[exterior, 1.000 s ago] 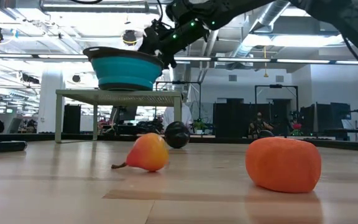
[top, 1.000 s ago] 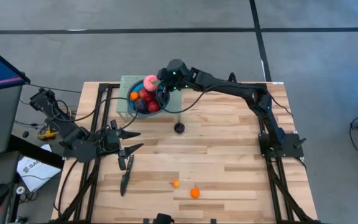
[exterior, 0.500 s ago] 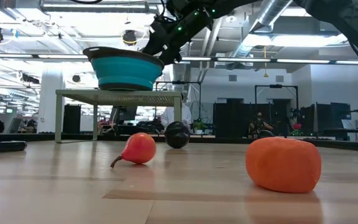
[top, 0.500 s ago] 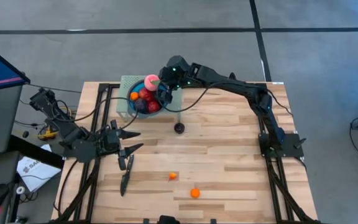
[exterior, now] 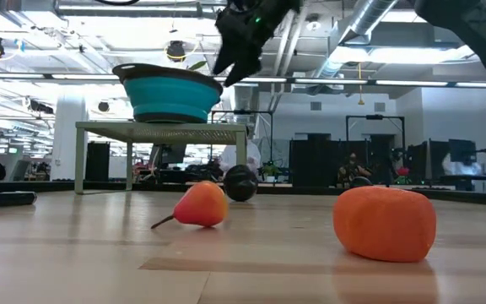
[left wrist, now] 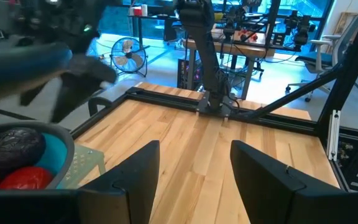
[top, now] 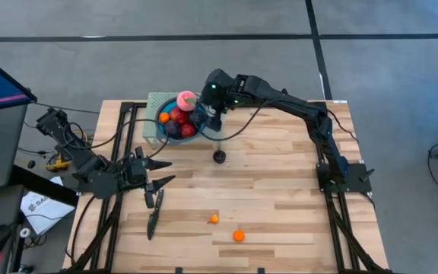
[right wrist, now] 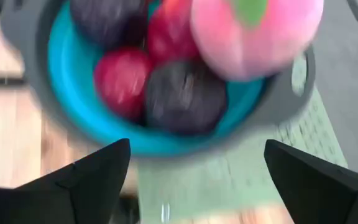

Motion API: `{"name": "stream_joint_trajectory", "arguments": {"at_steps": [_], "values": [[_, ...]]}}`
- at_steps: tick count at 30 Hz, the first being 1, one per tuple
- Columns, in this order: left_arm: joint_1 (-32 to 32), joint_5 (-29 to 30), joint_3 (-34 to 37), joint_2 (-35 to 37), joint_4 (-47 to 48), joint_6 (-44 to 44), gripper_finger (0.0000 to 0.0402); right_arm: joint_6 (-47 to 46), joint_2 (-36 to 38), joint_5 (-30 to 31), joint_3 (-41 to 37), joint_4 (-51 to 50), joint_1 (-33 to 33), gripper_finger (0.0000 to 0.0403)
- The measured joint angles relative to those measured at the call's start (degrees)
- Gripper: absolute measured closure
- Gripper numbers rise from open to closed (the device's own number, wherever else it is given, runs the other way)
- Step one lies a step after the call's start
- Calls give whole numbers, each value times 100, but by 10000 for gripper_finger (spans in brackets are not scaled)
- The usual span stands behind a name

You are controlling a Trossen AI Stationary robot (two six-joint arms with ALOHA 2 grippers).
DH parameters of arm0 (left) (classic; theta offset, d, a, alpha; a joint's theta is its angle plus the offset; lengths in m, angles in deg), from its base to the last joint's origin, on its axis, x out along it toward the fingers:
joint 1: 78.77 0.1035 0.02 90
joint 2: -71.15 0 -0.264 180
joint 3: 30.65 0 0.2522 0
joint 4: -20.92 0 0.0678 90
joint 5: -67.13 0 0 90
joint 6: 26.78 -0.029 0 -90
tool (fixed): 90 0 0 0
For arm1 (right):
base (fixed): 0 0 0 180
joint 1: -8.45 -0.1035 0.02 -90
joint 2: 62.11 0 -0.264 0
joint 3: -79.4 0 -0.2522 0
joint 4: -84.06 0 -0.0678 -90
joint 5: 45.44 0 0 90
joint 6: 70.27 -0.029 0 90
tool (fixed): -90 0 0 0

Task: Pick & Place Fruit
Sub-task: Put the orange into the blue strainer bowl on the shelf

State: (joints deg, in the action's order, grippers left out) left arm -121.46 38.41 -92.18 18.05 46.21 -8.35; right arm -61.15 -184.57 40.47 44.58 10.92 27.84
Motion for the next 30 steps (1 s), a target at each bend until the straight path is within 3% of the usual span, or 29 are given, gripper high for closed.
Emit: {"name": "stream_joint_trajectory", "arguments": {"at_steps": [3, 7, 13, 19, 23, 30], "values": [[-23, -52, 0, 0, 2, -75, 211, 228, 288, 354, 23, -720, -224, 49], [-124, -600, 0, -105, -5, -439, 211, 342, 848, 566, -58, -1743, -748, 70], [-190, -1322, 0, -779, 5, -619, 211, 140, 2008, 576, -1297, -1747, -1914, 93], [-189, -2136, 0, -1835, -3, -238, 211, -905, 3233, 581, -3530, -255, -3167, 97], [-126, -2565, 0, -2642, -78, 251, 211, -1812, 3777, 625, -5107, 1440, -4004, 97], [364, -3469, 0, -4002, -1447, 320, 211, -2700, 3657, 605, -7214, 4327, -5109, 97]]}}
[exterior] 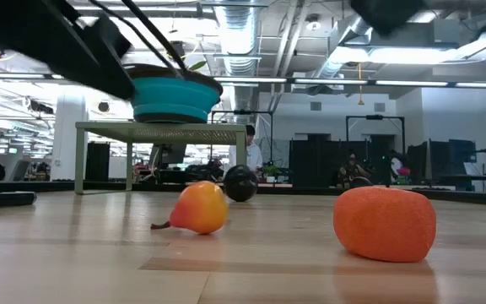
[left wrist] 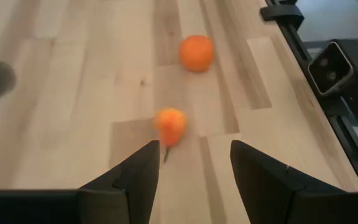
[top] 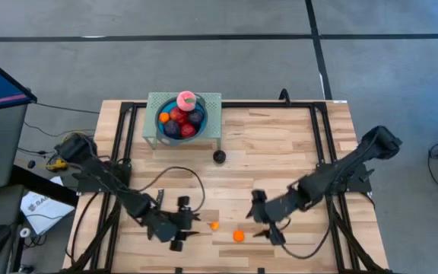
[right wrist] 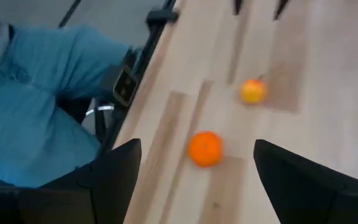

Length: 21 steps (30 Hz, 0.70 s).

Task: Pick & Place Fruit
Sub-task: Put the orange into the blue strainer bowl on the shelf

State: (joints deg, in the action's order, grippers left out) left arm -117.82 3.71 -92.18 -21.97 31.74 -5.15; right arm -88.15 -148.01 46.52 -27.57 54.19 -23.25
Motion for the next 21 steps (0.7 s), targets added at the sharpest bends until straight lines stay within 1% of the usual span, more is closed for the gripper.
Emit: {"name": "stream_joint_trajectory", "arguments": {"at_steps": [2, 3, 5, 9, 11, 14, 17, 19, 21], "values": [[148, -119, 0, -257, -416, -16, 211, -15, -327, -2, -283, 703, -130, 97], [207, -117, 0, -333, -574, -18, 211, 4, -511, -35, -343, 891, -162, 97], [295, -115, -2, -432, -863, -10, 211, 156, -881, -65, -343, 906, -199, 97], [396, -107, -2, -388, -952, 170, 211, 709, -1479, -353, -194, 882, -116, 92], [407, -36, 0, -312, -933, 295, 211, 1024, -1717, -388, -116, 871, -36, 79], [405, 56, -2, -271, -1001, 331, 211, 1518, -1940, -498, -45, 846, 98, 46], [407, 190, -2, -270, -1056, 427, 211, 1661, -2110, -513, -20, 887, 267, 14], [408, 278, -2, -267, -1064, 528, 211, 1892, -2171, -589, -20, 926, 361, 7], [412, 356, -2, -264, -1080, 594, 211, 2235, -2245, -624, -11, 1039, 421, 13]]}}
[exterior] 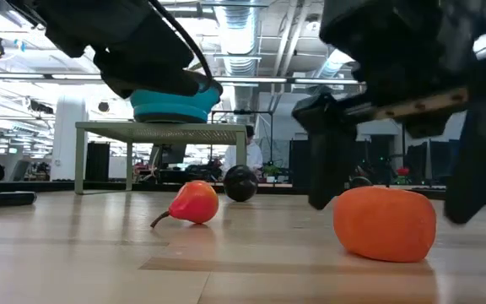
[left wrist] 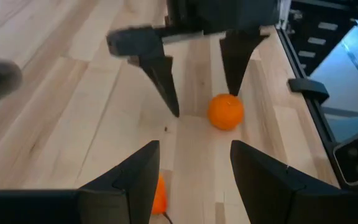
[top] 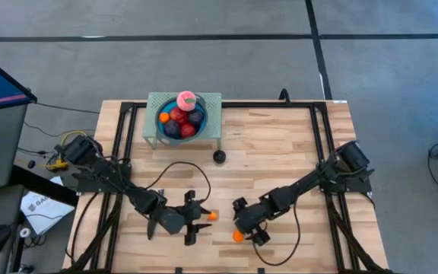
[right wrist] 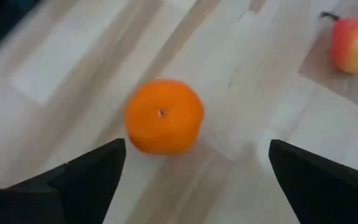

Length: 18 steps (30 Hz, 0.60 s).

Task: Pick & Place Fruit
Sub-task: Put the orange into the blue strainer bowl on the shelf

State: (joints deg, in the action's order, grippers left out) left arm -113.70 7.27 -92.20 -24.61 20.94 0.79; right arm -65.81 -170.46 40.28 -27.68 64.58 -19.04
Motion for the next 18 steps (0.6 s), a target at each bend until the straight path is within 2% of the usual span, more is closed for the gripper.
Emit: {"name": "stream_joint_trajectory", "arguments": {"at_steps": [4, 8, 18], "values": [[0, 162, 0, 0, -103, 16, 211, 563, -122, -328, -11, 277, 18, 44], [0, 185, 0, 0, -184, 46, 211, 678, -312, -638, -9, 554, 18, 82], [0, 186, 0, 3, -238, 142, 211, 704, -442, -771, -9, 857, 31, 175]]}}
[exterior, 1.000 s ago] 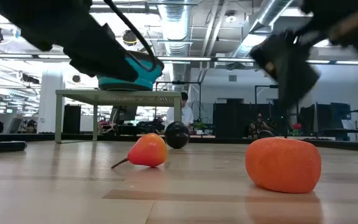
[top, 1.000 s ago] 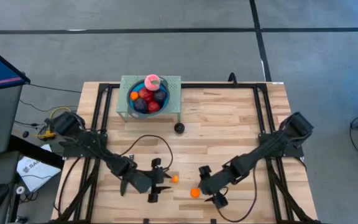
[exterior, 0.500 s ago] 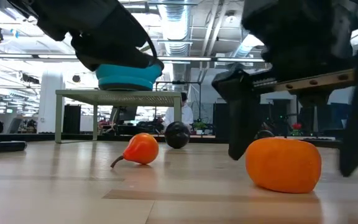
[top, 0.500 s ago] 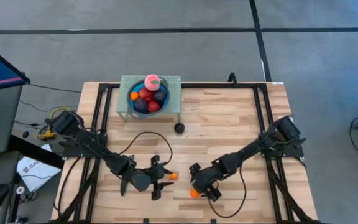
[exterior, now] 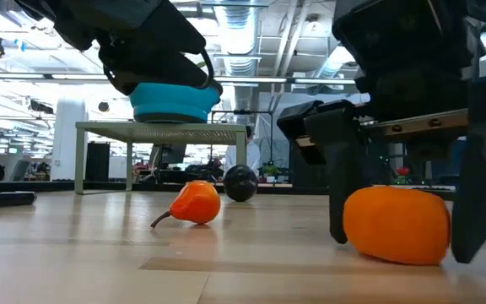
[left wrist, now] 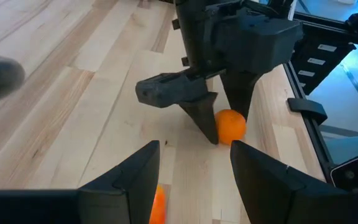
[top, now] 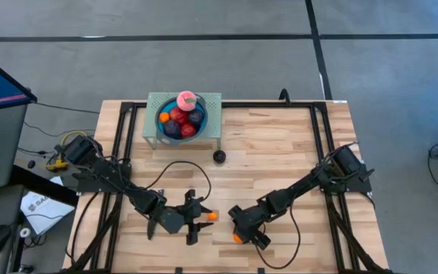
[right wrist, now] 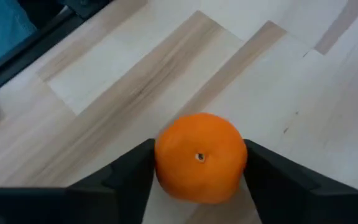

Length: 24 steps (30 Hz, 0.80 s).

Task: Pick & Place Fruit
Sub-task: Put the orange into the blue strainer bowl on the shelf

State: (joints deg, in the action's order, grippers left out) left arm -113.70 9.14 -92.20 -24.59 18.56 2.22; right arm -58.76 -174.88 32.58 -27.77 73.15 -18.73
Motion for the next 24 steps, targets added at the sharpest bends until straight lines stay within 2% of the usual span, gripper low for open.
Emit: {"name": "stream_joint_trajectory", "arguments": {"at_steps": [7, 10, 14, 16, 19, 24], "values": [[-133, -56, 2, 230, 114, 44, 211, -343, 237, -58, -10, -240, 91, 247], [-356, -78, 0, 724, 406, 309, 211, -476, 730, -81, -4, -820, 236, 249], [-808, 7, -2, 1481, 1044, 726, 211, -557, 1744, 93, -9, -1117, 608, 227], [-1048, 383, 31, 1738, 1388, 849, 211, -555, 2286, 395, -2, -928, 912, 218], [-1290, 1344, 306, 1973, 1430, 799, 211, -603, 2835, 729, 71, -493, 1574, 216], [-1338, 2664, 817, 2145, 1415, 1120, 211, -586, 2960, 744, 658, -3, 2816, 233]]}}
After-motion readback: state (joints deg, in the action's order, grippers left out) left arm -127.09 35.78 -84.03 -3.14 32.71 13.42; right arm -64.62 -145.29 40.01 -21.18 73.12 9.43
